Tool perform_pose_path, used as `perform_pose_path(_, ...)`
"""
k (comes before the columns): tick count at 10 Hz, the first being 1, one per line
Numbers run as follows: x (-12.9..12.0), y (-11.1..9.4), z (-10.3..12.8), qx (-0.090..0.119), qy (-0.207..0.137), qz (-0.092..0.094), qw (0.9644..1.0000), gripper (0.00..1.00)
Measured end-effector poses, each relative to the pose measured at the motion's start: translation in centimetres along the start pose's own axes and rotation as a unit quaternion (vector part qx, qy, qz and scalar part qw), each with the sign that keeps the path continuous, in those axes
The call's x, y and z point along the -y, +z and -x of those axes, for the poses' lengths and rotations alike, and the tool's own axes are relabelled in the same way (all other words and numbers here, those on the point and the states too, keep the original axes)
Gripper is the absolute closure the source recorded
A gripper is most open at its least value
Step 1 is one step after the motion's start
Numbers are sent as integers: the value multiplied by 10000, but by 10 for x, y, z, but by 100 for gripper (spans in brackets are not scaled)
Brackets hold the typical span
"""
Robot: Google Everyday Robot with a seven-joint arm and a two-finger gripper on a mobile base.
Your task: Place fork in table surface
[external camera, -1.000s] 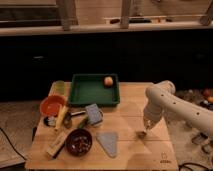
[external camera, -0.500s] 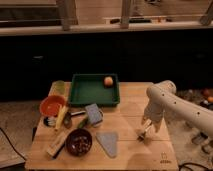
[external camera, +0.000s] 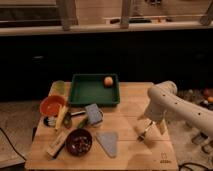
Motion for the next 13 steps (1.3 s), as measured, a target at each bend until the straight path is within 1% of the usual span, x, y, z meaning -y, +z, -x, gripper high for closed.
perform_pose_path(3, 0, 2, -5, -14, 4, 11, 10000, 20)
perform_pose_path(7, 4, 3, -11, -6, -25, 75, 10000, 20)
perform_pose_path(13, 9, -1, -22, 10, -15, 94, 10000, 20)
